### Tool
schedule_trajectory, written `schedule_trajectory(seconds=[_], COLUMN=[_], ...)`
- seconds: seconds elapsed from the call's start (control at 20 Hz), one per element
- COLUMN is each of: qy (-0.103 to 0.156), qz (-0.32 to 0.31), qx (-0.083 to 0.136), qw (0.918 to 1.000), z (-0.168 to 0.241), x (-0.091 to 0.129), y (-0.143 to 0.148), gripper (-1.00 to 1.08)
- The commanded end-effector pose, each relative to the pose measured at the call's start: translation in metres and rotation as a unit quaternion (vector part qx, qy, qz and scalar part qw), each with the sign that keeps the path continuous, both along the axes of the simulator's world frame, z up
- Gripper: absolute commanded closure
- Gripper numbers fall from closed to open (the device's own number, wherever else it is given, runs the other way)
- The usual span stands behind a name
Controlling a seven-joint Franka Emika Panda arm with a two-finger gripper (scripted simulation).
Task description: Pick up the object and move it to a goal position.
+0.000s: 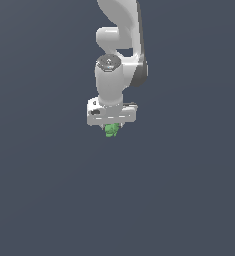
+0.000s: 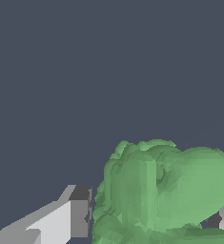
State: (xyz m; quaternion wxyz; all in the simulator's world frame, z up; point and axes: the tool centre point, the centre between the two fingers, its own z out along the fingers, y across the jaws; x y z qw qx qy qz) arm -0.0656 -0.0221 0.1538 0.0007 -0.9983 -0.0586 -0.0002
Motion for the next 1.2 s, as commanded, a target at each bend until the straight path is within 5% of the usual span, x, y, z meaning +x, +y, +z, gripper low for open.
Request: schedule_trajectory(seconds=[0.0,0.6,1.15], qy=[0.0,0.0,0.0], qz=[0.0,0.0,0.0], qx=[0.0,0.0,-0.001], qw=[1.0,1.0,1.0], z=[0.026,0.127,0.159], x=[-0.004,-0.014,-0.014], y=[-0.02,-0.099,-0.124], gripper=[1.08,1.08,1.08])
